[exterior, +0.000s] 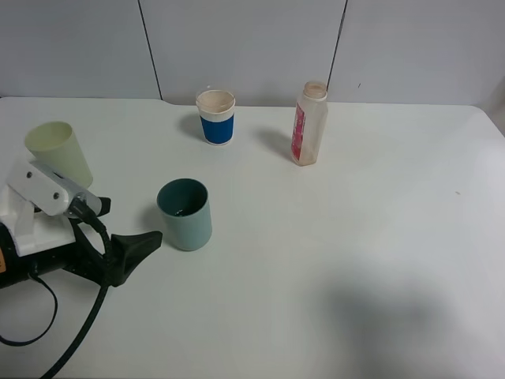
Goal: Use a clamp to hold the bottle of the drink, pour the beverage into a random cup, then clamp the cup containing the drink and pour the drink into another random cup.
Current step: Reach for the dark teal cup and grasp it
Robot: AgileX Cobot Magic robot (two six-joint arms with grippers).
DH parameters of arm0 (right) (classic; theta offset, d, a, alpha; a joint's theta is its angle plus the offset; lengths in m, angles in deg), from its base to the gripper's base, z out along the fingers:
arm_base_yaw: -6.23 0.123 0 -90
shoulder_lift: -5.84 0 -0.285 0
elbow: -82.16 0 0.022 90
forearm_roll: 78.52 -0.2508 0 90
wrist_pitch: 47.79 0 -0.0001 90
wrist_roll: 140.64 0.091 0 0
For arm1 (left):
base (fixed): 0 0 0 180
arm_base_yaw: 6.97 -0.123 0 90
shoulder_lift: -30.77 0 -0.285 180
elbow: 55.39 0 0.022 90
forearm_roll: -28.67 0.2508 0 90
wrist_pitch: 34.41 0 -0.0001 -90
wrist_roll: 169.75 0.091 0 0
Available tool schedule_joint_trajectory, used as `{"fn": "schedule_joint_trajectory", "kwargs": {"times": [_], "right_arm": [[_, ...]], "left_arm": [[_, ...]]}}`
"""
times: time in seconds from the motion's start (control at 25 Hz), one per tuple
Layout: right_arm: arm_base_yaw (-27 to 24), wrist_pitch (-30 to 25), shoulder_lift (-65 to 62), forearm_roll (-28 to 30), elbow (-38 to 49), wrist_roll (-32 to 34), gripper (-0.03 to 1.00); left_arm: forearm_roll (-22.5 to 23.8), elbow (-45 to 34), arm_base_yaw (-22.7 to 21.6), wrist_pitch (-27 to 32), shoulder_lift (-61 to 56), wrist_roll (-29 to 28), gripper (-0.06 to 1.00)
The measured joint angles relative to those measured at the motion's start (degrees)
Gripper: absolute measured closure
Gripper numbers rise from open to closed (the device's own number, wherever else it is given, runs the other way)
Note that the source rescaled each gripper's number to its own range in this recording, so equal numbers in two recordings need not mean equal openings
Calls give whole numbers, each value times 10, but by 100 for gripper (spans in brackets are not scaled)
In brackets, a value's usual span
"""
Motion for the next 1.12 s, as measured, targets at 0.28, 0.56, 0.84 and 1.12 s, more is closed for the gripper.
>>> {"fn": "schedule_joint_trajectory", "kwargs": {"times": [0.28, 0.56, 0.84, 1.12], "right_arm": [[0, 0, 0, 0, 0, 0, -3], [0, 0, 0, 0, 0, 0, -3], [0, 0, 0, 0, 0, 0, -3], [0, 0, 0, 0, 0, 0, -3]], "left_arm": [[1, -2, 0, -184, 164, 16, -6], [1, -2, 0, -226, 268, 44, -6], [-1, -2, 0, -229, 270, 81, 8], [0, 14, 0, -229, 271, 93, 15]]}}
